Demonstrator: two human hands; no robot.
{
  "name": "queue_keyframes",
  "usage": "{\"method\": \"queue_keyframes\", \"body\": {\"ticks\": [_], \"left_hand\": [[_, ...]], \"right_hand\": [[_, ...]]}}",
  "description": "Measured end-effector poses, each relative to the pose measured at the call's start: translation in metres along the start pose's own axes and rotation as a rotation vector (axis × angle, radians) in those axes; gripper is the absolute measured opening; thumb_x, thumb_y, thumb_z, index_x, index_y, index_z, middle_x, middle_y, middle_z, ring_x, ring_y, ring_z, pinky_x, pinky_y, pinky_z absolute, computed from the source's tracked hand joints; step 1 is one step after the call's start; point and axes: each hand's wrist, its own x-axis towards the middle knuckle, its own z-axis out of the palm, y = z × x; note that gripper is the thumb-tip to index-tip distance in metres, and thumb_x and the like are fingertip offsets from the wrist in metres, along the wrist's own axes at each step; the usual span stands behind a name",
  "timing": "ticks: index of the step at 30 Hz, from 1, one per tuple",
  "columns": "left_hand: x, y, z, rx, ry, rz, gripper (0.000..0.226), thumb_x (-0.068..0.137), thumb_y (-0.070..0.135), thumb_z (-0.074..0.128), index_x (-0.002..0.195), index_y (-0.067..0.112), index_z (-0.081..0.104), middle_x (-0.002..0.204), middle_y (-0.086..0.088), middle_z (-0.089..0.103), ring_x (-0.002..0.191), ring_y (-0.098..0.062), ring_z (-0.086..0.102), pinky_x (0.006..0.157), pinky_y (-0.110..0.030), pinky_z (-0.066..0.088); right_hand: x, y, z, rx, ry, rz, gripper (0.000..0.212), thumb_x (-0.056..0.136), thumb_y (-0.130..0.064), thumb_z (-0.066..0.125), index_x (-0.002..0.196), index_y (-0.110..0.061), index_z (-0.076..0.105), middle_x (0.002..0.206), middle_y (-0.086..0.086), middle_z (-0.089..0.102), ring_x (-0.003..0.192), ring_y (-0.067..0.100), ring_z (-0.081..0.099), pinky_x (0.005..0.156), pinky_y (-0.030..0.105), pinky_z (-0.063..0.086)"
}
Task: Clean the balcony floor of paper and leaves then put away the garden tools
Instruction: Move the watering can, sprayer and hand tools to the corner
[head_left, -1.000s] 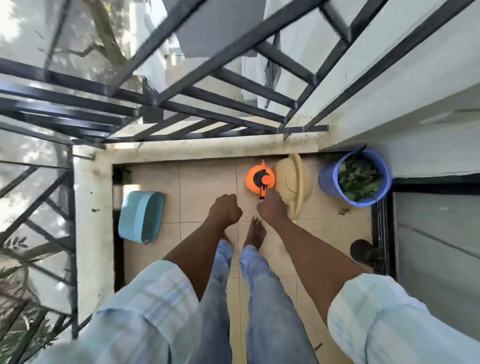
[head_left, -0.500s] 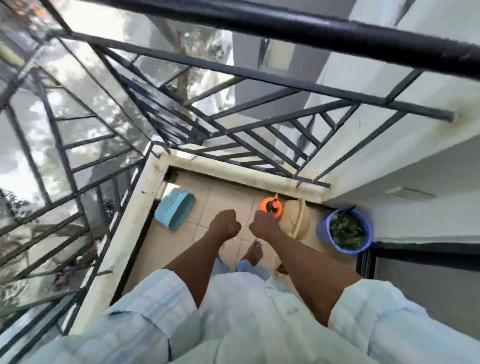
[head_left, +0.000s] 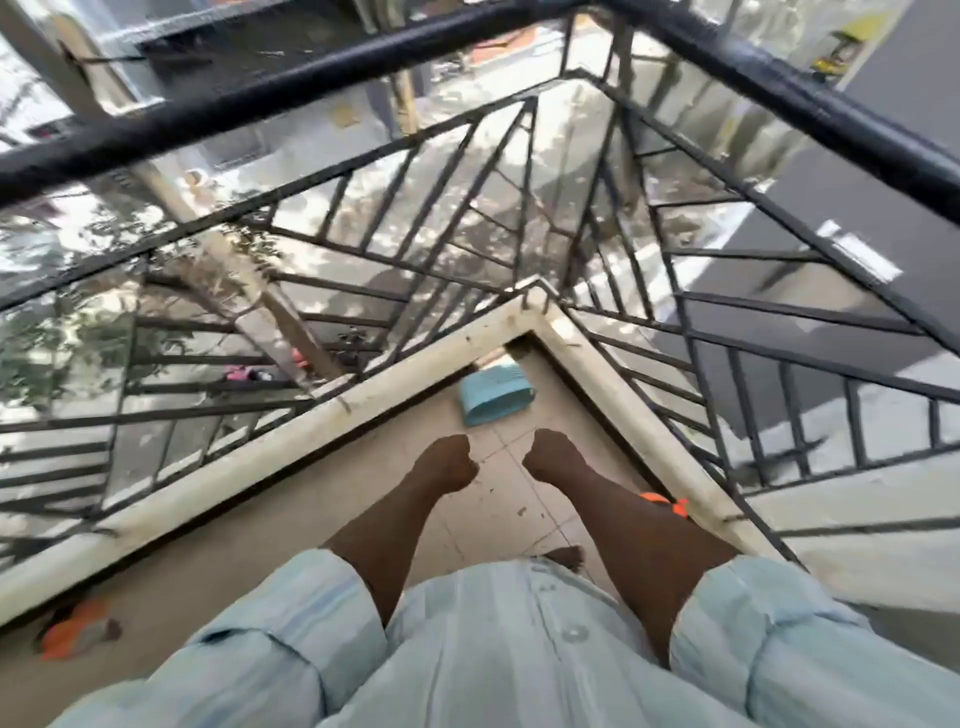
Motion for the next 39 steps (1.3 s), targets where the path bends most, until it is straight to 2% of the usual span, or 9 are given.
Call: {"method": "queue_keyframes", "body": {"ticks": [4,7,10,13,19,26,34,37,39], "left_hand": [[-0.058,-0.106,0.003,-0.127,0.054,-0.167,0.035,0.089,0.023,0.055,0.121,0.008,0.057,0.132,-0.012,0.057,0.121,-0.028,0.052,0.094,-0.03,0.042],[-0.104,-0.179,0.015,-0.215,0.087,-0.299,0.035,0.09,0.023,0.054,0.122,0.007,0.056,0.131,-0.013,0.057,0.119,-0.028,0.052,0.091,-0.03,0.042],[-0.157,-0.24,0.03,-0.332,0.148,-0.443,0.036,0.092,0.022,0.052,0.124,0.007,0.055,0.131,-0.014,0.056,0.12,-0.03,0.052,0.093,-0.033,0.044],[-0.216,-0.294,0.05,-0.475,0.202,-0.631,0.038,0.092,0.022,0.051,0.127,0.008,0.054,0.133,-0.015,0.055,0.121,-0.03,0.052,0.094,-0.032,0.043],[-0.297,-0.354,0.093,-0.763,0.291,-0.922,0.038,0.09,0.024,0.052,0.123,0.006,0.054,0.13,-0.017,0.057,0.117,-0.032,0.055,0.092,-0.034,0.045],[-0.347,-0.409,0.112,-0.999,0.386,-1.206,0.045,0.093,0.025,0.05,0.134,0.006,0.047,0.138,-0.016,0.051,0.124,-0.033,0.051,0.096,-0.036,0.044],[-0.383,-0.508,0.083,-1.177,0.41,-1.38,0.045,0.093,0.028,0.05,0.133,0.007,0.048,0.136,-0.016,0.053,0.118,-0.034,0.055,0.087,-0.035,0.048],[-0.39,-0.548,0.064,-1.266,0.483,-1.426,0.046,0.093,0.026,0.048,0.135,0.008,0.047,0.136,-0.014,0.053,0.115,-0.032,0.056,0.089,-0.035,0.05],[-0.392,-0.57,0.053,-1.298,0.511,-1.433,0.052,0.095,0.025,0.047,0.143,0.009,0.04,0.143,-0.014,0.047,0.122,-0.031,0.052,0.094,-0.035,0.048]], "right_hand": [[-0.022,-0.091,0.054,-0.115,-0.061,-0.178,0.032,0.085,-0.015,0.048,0.116,-0.007,0.054,0.123,0.013,0.057,0.112,0.029,0.056,0.086,0.03,0.044],[-0.047,-0.151,0.101,-0.203,-0.126,-0.297,0.03,0.085,-0.014,0.051,0.114,-0.006,0.055,0.12,0.016,0.058,0.109,0.032,0.058,0.078,0.03,0.043],[-0.073,-0.205,0.147,-0.331,-0.205,-0.44,0.027,0.086,-0.014,0.052,0.111,-0.004,0.055,0.119,0.018,0.059,0.108,0.034,0.058,0.079,0.032,0.046],[-0.098,-0.262,0.193,-0.497,-0.298,-0.618,0.034,0.088,-0.014,0.051,0.119,-0.001,0.052,0.125,0.019,0.056,0.113,0.034,0.054,0.081,0.031,0.044],[-0.14,-0.351,0.269,-0.708,-0.364,-0.88,0.026,0.086,-0.013,0.051,0.11,-0.004,0.055,0.12,0.018,0.059,0.109,0.033,0.057,0.072,0.026,0.037],[-0.181,-0.449,0.353,-0.979,-0.463,-1.161,0.029,0.087,-0.017,0.053,0.113,-0.005,0.057,0.122,0.016,0.06,0.11,0.032,0.057,0.075,0.028,0.041],[-0.205,-0.586,0.429,-1.149,-0.519,-1.359,0.03,0.088,-0.022,0.057,0.112,-0.004,0.055,0.119,0.018,0.059,0.108,0.033,0.057,0.069,0.027,0.036],[-0.208,-0.635,0.454,-1.152,-0.509,-1.396,0.03,0.089,-0.021,0.056,0.113,-0.004,0.055,0.121,0.018,0.059,0.11,0.034,0.057,0.074,0.028,0.041],[-0.211,-0.659,0.47,-1.162,-0.498,-1.416,0.031,0.088,-0.019,0.056,0.114,-0.003,0.055,0.123,0.019,0.059,0.113,0.035,0.056,0.081,0.03,0.045]]}}
